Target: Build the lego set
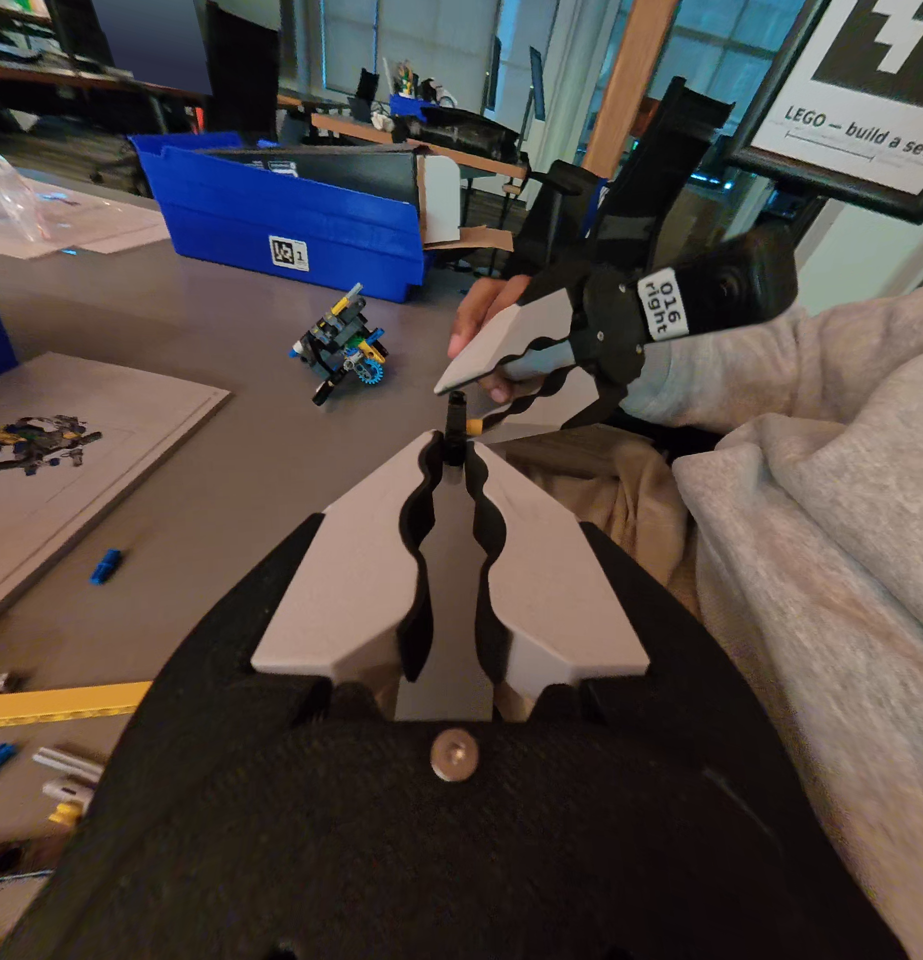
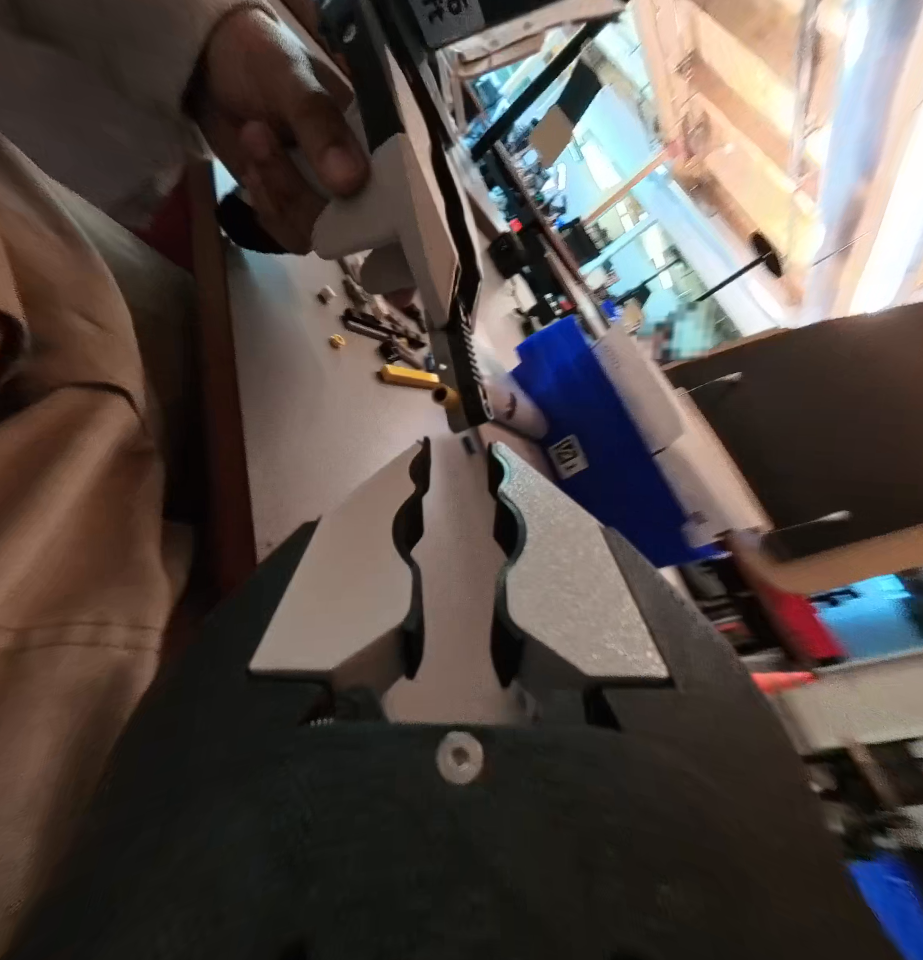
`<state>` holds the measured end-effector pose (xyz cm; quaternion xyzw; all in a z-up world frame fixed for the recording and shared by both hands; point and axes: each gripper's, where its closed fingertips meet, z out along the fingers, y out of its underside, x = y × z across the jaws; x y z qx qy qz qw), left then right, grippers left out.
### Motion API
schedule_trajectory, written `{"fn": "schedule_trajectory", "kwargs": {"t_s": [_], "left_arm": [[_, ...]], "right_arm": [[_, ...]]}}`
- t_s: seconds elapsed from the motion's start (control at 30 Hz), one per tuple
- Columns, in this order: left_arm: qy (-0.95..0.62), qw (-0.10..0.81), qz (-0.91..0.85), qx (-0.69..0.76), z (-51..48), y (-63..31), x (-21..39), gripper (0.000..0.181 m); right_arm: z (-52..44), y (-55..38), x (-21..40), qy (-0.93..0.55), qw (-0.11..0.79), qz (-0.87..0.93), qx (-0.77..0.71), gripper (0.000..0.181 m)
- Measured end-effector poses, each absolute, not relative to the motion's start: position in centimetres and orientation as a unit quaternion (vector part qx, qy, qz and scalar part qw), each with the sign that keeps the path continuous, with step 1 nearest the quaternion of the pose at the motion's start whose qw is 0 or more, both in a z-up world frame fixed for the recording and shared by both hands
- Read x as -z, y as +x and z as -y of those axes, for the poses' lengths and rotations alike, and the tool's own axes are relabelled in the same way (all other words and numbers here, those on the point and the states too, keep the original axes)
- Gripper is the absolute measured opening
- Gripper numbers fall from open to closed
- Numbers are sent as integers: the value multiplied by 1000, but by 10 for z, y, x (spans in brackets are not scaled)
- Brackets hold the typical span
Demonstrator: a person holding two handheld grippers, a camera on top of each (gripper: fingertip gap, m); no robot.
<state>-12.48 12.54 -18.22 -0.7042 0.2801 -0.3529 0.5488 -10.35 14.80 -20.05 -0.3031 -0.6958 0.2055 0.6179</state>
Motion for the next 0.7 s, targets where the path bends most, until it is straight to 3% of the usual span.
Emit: {"fn": "schedule_trajectory", "kwargs": {"t_s": [0.3,0.7], "left_arm": [[-693,553,-299,352,-121,-122,180,6],[-685,556,-343,323,-114,-112,183,7]], "right_arm": [[-142,-97,188,-398,514,647,-398,18],[-131,-97,183,-420,451,633,-469,17]]}}
